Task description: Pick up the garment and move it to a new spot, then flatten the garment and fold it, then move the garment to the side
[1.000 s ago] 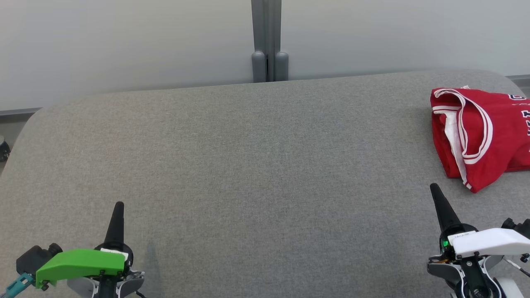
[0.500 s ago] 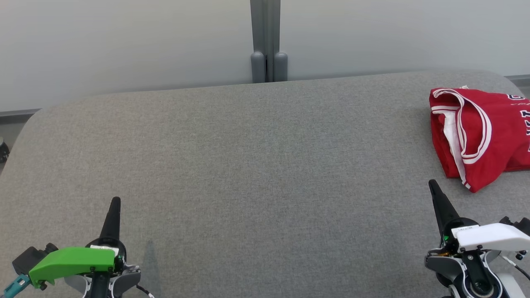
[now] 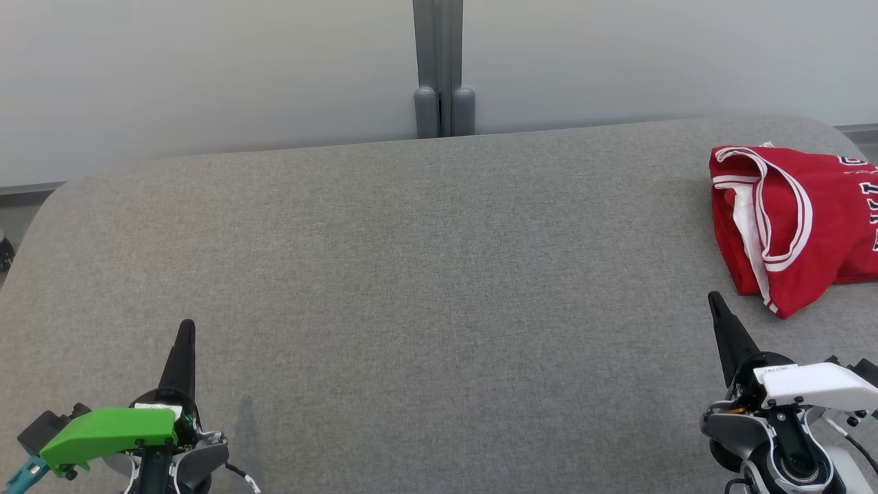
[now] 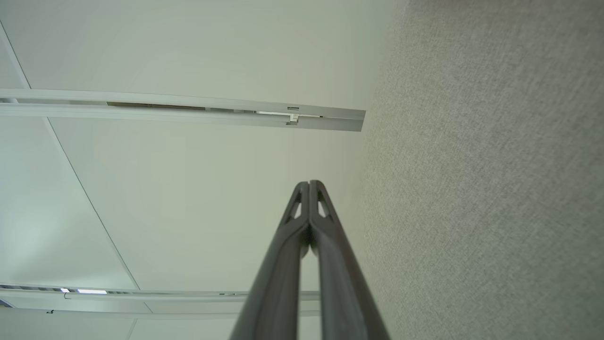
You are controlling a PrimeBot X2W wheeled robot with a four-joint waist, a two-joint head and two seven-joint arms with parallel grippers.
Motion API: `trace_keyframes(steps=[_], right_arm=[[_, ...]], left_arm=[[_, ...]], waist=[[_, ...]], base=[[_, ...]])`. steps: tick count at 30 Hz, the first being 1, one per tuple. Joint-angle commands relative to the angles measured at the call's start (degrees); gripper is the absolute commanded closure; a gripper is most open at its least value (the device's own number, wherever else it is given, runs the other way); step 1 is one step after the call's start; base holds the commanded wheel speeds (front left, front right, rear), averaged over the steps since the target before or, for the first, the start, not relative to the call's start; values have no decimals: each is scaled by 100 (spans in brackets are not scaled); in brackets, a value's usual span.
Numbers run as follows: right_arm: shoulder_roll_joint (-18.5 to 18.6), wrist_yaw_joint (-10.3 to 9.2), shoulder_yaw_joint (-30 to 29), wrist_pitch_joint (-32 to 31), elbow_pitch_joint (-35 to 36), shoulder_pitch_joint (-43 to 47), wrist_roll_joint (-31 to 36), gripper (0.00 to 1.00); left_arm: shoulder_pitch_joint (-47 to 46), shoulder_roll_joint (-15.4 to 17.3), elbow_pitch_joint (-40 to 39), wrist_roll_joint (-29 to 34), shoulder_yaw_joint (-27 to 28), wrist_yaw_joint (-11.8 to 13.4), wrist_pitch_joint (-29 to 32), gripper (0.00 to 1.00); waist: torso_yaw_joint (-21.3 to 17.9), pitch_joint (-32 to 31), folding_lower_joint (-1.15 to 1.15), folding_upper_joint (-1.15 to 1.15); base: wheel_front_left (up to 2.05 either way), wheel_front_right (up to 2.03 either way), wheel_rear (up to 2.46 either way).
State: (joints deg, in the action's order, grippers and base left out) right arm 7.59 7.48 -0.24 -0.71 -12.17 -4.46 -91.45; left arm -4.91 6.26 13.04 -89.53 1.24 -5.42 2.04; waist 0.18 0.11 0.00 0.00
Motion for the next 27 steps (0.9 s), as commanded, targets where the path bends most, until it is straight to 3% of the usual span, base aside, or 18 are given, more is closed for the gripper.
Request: trace_keyframes(steps=[1,15,27], right_arm=[[1,3,-5,-33,-30,-100,-119,100],[-11,2,-9,-93,-201,-224,-637,100],[-18,3,-18,-107,-202,-230,-626,100]], left_arm=[[-127,-4,-4,-115,46,-50,37,100],[-176,-79,47,-612,195,-174,174,100],[-175,-83,49,-592,206,-164,184,100]], waist=[[-2,-1,0,0],[-17,-11,0,0],[-18,-12,0,0]], base=[[0,0,0],[0,0,0],[0,0,0]])
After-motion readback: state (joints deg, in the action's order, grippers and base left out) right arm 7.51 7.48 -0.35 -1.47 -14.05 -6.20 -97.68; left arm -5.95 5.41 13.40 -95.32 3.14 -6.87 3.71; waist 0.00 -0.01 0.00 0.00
